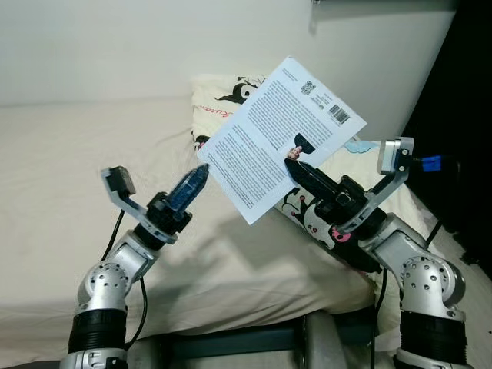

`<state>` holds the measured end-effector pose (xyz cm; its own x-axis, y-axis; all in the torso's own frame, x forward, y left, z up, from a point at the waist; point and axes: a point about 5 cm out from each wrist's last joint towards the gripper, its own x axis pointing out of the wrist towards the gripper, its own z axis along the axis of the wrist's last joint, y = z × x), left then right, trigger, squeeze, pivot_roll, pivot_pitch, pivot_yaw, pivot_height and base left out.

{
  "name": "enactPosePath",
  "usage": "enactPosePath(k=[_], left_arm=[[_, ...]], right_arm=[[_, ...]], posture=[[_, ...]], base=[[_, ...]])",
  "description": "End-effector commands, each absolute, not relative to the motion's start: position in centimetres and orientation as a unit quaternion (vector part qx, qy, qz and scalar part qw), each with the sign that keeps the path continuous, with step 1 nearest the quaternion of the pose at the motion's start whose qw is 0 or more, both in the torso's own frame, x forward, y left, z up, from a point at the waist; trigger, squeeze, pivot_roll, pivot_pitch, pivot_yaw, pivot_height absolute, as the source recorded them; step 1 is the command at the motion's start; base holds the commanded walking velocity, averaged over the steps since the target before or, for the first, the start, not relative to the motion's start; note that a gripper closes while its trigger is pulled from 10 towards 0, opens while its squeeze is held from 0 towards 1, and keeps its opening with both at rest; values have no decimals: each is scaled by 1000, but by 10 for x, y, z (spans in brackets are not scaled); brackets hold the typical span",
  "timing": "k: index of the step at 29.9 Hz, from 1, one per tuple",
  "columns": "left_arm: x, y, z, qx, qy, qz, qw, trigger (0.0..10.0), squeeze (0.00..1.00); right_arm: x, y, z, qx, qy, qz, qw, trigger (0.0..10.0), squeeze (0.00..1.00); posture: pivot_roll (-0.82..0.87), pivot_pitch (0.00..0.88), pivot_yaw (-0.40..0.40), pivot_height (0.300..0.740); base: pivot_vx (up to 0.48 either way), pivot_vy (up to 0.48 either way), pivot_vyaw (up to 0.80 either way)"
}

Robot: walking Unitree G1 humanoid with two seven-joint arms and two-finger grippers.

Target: Clean up the room

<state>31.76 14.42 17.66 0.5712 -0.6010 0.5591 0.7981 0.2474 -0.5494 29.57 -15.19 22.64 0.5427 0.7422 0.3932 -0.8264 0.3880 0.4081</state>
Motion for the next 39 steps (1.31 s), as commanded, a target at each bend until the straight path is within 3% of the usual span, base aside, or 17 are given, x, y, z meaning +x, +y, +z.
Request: enactPosePath(k=[1, 3, 4, 5, 7, 10, 17, 19, 20, 21, 23, 26, 32, 35, 36, 38, 39], left_arm=[[324, 141, 176, -385, -118, -427, 809, 10000, 0], [324, 141, 176, -385, -118, -427, 809, 10000, 0], [330, 144, 176, -368, -123, -394, 833, 10000, 0], [330, 144, 176, -368, -123, -394, 833, 10000, 0], [340, 157, 176, -352, -134, -339, 862, 10000, 0], [343, 169, 174, -354, -138, -316, 869, 10000, 0], [338, 175, 178, -396, -154, -342, 839, 10000, 0], [326, 165, 180, -426, -157, -408, 792, 10000, 0], [326, 165, 180, -426, -157, -408, 792, 10000, 0], [320, 160, 181, -434, -156, -442, 770, 10000, 0], [320, 160, 181, -434, -156, -442, 770, 10000, 0], [307, 142, 181, -440, -147, -504, 728, 10000, 0], [308, 134, 179, -437, -146, -503, 732, 10000, 0], [313, 135, 178, -431, -144, -484, 748, 10000, 0], [317, 134, 178, -423, -142, -469, 762, 8157, 0], [319, 133, 178, -418, -141, -461, 770, 8157, 0], [321, 131, 177, -409, -139, -455, 779, 3961, 0]], right_arm=[[291, -145, 231, 290, -80, 493, 816, 0, 0], [291, -145, 231, 290, -80, 493, 816, 0, 0], [291, -144, 231, 290, -80, 493, 816, 0, 0], [291, -144, 231, 290, -80, 493, 816, 0, 0], [291, -144, 230, 290, -79, 494, 816, 0, 0], [290, -144, 230, 289, -79, 494, 816, 0, 0], [290, -144, 230, 289, -78, 494, 816, 0, 0], [290, -143, 230, 289, -77, 495, 816, 0, 0], [290, -143, 230, 289, -77, 495, 816, 0, 0], [290, -143, 230, 289, -77, 495, 816, 0, 0], [290, -143, 230, 289, -77, 495, 816, 0, 0], [290, -143, 230, 289, -76, 494, 816, 0, 0], [291, -142, 228, 289, -72, 492, 818, 0, 0], [290, -141, 227, 290, -71, 492, 818, 0, 0], [290, -141, 227, 290, -70, 491, 818, 0, 0], [290, -140, 227, 290, -69, 491, 819, 0, 0], [290, -141, 226, 291, -69, 490, 819, 0, 0]], posture=[[28, 46, 29, 501], [28, 46, 29, 501], [28, 46, 29, 501], [28, 46, 29, 501], [26, 45, 31, 501], [24, 42, 32, 501], [25, 41, 31, 501], [25, 40, 28, 501], [25, 40, 28, 501], [25, 40, 28, 501], [25, 40, 28, 501], [22, 43, 27, 501], [22, 45, 28, 501], [20, 49, 31, 501], [20, 49, 31, 501], [20, 49, 31, 501], [20, 49, 31, 501]], base=[[0, 0, 0], [0, 0, 0], [0, 0, 0], [0, 0, 0], [0, 0, 0], [0, 0, 0], [0, 0, 0], [0, 0, 0], [0, 0, 0], [0, 0, 0], [0, 0, 0], [0, 0, 0], [0, 0, 0], [0, 0, 0], [0, 0, 0], [0, 0, 0], [0, 0, 0]])
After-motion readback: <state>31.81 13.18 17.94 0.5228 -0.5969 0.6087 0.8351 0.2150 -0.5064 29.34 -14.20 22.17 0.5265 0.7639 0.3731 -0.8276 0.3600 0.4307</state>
